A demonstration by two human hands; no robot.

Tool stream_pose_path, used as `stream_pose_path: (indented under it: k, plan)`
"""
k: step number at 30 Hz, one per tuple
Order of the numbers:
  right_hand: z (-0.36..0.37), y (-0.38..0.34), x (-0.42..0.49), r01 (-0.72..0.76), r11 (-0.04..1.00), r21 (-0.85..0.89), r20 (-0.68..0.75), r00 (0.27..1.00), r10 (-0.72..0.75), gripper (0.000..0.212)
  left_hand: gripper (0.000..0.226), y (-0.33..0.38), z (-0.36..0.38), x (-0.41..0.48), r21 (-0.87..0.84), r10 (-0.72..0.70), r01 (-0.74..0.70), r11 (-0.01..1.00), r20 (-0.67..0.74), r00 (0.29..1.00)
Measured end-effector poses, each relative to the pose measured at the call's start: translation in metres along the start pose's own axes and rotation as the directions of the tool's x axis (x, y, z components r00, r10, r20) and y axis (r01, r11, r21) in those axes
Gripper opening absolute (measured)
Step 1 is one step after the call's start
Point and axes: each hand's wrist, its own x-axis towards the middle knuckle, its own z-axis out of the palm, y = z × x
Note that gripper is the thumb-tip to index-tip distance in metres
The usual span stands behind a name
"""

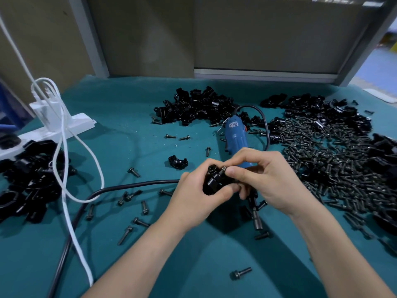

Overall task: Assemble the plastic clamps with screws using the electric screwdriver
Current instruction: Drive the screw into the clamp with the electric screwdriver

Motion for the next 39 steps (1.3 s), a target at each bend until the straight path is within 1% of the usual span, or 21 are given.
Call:
stream_pose_path:
  k: [3,6,9,12,16,19,21,23,26,29,31,33,35,36,37,39]
  plan:
    - [0.0,0.0,0.0,0.006,0.999,-0.045,0.031,1.0,-0.004,0.012,0.019,-0.001,-0.001,-0.001,0.062,-0.014,0.013,0.998,0.017,1.0]
    - [-0.002,0.002,-0.001,0.021,0.993,-0.12,0.048,0.999,-0.015,0.016,0.025,-0.001,-0.001,-0.002,0.111,-0.028,0.024,0.994,0.037,0.999]
    - [-0.004,0.004,-0.001,0.047,0.976,-0.21,0.072,0.997,-0.033,0.016,0.032,0.001,0.0,-0.003,0.101,-0.049,0.042,0.994,0.072,0.996]
    - [-0.002,0.005,0.0,0.047,0.971,-0.234,0.058,0.998,-0.034,0.018,0.039,0.001,-0.001,-0.003,0.078,-0.04,0.033,0.996,0.086,0.995]
    - [0.001,0.005,0.0,0.057,0.961,-0.271,0.042,0.998,-0.047,0.023,0.031,0.0,0.001,-0.003,0.102,-0.034,0.026,0.994,0.069,0.997]
    - [0.004,0.005,0.0,0.032,0.976,-0.217,0.039,0.999,-0.024,0.026,0.027,-0.001,0.002,-0.002,0.067,-0.039,0.035,0.997,0.062,0.997]
    - [0.006,0.005,0.001,0.005,0.99,-0.142,0.03,1.0,-0.001,0.025,0.034,-0.002,0.001,-0.002,0.064,-0.039,0.037,0.997,0.033,0.999]
    - [0.008,0.005,0.002,-0.011,0.993,-0.119,0.003,1.0,0.012,0.026,0.036,-0.004,0.0,-0.001,0.09,-0.011,0.013,0.996,-0.019,1.0]
    - [0.011,0.006,0.002,-0.02,0.995,-0.1,-0.055,0.998,0.015,0.029,0.027,-0.003,0.0,-0.002,0.135,0.08,-0.07,0.988,-0.074,0.994]
    - [0.015,0.007,0.002,-0.021,0.997,-0.071,-0.112,0.994,0.013,0.032,0.021,-0.003,-0.001,-0.002,0.12,0.129,-0.115,0.986,-0.117,0.985]
    - [0.017,0.006,0.002,-0.03,0.997,-0.069,-0.14,0.99,0.02,0.033,0.024,-0.003,-0.001,-0.003,0.144,0.148,-0.128,0.981,-0.137,0.98]
    - [0.014,0.008,0.002,-0.054,0.99,-0.133,-0.237,0.971,0.021,0.037,0.031,-0.002,-0.001,-0.003,0.194,0.163,-0.131,0.972,-0.162,0.973]
    - [0.005,0.014,0.004,-0.137,0.946,-0.293,-0.401,0.916,0.009,0.036,0.036,-0.001,0.001,-0.003,0.207,0.164,-0.126,0.97,-0.179,0.97]
    - [0.0,0.017,0.006,-0.204,0.897,-0.391,-0.46,0.888,0.001,0.031,0.036,-0.001,0.002,-0.003,0.199,0.16,-0.123,0.972,-0.182,0.97]
    - [-0.004,0.021,0.007,-0.28,0.836,-0.471,-0.484,0.875,0.021,0.03,0.036,-0.001,0.002,-0.003,0.189,0.154,-0.119,0.975,-0.183,0.971]
    - [-0.005,0.028,0.009,-0.429,0.717,-0.549,-0.467,0.869,0.163,0.044,0.035,-0.001,0.002,-0.003,0.167,0.144,-0.114,0.979,-0.183,0.972]
